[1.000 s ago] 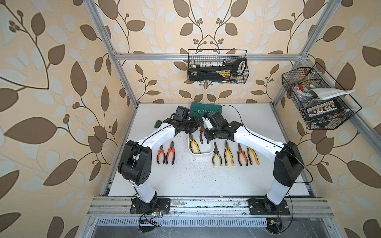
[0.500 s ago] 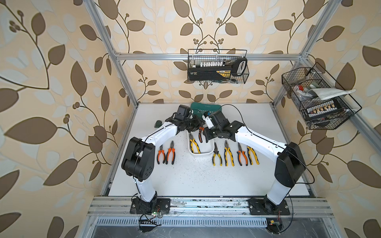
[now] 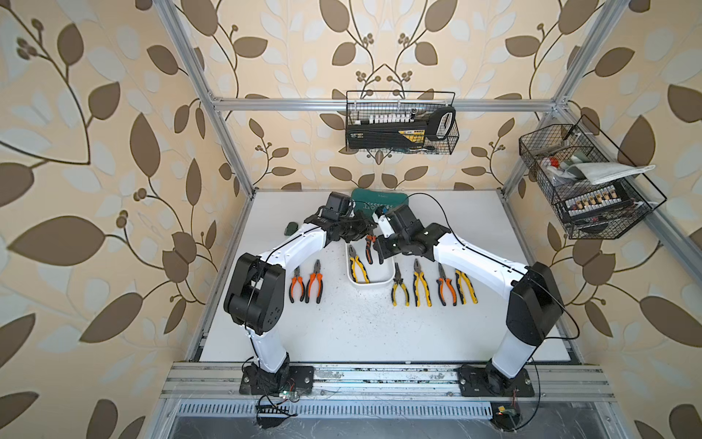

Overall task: Take the pliers out of the storage box
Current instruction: Place the pliers at the center of the board.

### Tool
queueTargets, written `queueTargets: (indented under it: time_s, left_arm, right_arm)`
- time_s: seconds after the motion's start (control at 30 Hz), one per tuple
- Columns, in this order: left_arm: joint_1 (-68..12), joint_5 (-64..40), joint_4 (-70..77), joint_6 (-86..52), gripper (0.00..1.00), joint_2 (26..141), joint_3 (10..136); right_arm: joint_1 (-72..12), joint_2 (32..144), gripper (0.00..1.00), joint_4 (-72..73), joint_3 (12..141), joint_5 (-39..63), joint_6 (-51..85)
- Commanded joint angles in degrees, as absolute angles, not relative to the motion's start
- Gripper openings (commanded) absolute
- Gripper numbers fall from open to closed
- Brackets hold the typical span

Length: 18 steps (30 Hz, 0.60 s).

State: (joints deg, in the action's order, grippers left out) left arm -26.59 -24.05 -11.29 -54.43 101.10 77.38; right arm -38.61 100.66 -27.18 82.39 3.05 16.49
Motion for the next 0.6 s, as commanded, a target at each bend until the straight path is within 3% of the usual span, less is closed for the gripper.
queueTargets:
  time_s: [0.0, 0.2, 0.3, 0.47, 0.57]
  left_arm:
    - [-26.4, -23.7, -10.9, -53.2, 0.19, 99.2, 79.2]
    - [-26.4, -23.7, -11.3, -53.2, 0.00, 98.9, 79.3]
    - [-26.4, -23.3, -12.2, -51.5, 0.00, 98.4, 79.3]
    - [-26.4, -22.0, -16.7, -48.8, 0.00, 96.1, 79.9]
    - [-25.8, -21.9, -20.6, -46.1, 0.00, 94.1, 80.2]
  right_arm:
    - [-38.5, 98.4, 0.00, -25.8, 81.7, 4.1, 16.8]
    - [-38.5, 98.5, 0.00, -25.8, 81.6, 4.8, 16.9]
    - [-38.5, 98.3, 0.03, -25.8, 81.6, 4.9, 17.0]
    - [-38.5, 96.5, 0.37, -25.4, 81.0, 5.7, 17.4]
    - [-38.5, 94.4, 0.52, -24.5, 79.8, 6.6, 17.4]
